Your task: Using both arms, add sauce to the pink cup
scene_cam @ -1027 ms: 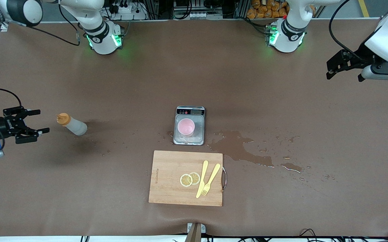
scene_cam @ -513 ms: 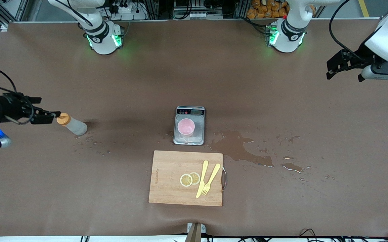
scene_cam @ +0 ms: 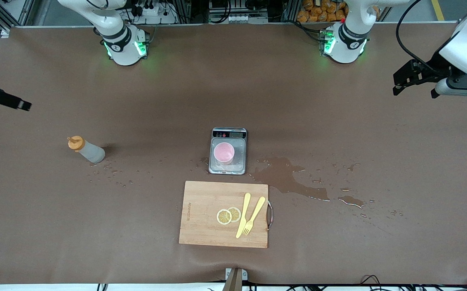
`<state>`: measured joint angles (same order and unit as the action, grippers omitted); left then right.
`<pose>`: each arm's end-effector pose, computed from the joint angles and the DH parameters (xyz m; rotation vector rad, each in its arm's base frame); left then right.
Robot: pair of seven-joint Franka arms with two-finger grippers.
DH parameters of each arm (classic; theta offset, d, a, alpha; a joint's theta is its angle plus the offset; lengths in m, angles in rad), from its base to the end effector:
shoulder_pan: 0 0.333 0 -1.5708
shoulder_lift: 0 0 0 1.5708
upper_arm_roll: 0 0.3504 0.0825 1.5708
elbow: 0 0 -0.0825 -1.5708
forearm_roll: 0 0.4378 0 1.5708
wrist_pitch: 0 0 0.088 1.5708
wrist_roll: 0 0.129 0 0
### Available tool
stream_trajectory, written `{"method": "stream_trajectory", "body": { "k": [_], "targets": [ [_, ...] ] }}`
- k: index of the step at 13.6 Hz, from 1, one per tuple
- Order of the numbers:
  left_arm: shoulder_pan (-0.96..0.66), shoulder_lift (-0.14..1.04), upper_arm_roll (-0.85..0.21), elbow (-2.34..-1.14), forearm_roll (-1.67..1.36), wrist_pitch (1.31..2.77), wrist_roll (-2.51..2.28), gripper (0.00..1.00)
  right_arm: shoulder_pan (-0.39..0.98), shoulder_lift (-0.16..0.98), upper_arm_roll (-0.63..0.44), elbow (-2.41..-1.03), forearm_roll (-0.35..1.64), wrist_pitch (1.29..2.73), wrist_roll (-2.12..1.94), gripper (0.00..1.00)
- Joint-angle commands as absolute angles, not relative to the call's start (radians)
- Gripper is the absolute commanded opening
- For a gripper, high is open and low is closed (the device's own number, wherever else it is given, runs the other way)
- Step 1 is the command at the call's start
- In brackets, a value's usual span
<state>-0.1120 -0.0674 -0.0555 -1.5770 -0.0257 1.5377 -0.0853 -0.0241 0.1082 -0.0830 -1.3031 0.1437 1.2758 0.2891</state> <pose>0.5734 -0.1016 0.6708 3.1134 -0.1298 0.0390 0.6075 -0.0404 0.6853 -2.9655 0.5455 0.2214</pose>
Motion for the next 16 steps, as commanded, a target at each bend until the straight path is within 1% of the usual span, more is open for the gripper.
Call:
{"method": "stream_trajectory", "body": {
  "k": [1, 4, 8, 11, 16],
  "targets": [
    [-0.104, -0.074, -0.060, -1.574, -0.043, 1.537, -0.095, 1.00, -0.020, 0.029, -0.069, -1.377, 0.112, 1.315, 0.246, 1.00],
    [-0.101, -0.074, -0.058, -1.572, -0.043, 1.537, -0.094, 1.00, -0.008, -0.032, -0.040, -1.469, 0.061, 1.402, 0.242, 1.00],
    [-0.092, -0.074, -0.060, -1.565, -0.044, 1.537, -0.094, 1.00, -0.008, -0.029, -0.034, -1.471, 0.040, 1.440, 0.238, 1.00],
    [-0.092, -0.074, -0.060, -1.565, -0.043, 1.537, -0.095, 1.00, -0.041, -0.028, -0.020, -1.471, 0.037, 1.451, 0.163, 1.00],
    [-0.092, -0.074, -0.060, -1.565, -0.043, 1.536, -0.098, 1.00, -0.031, -0.026, -0.020, -1.477, 0.029, 1.459, 0.132, 1.00]
  ]
}}
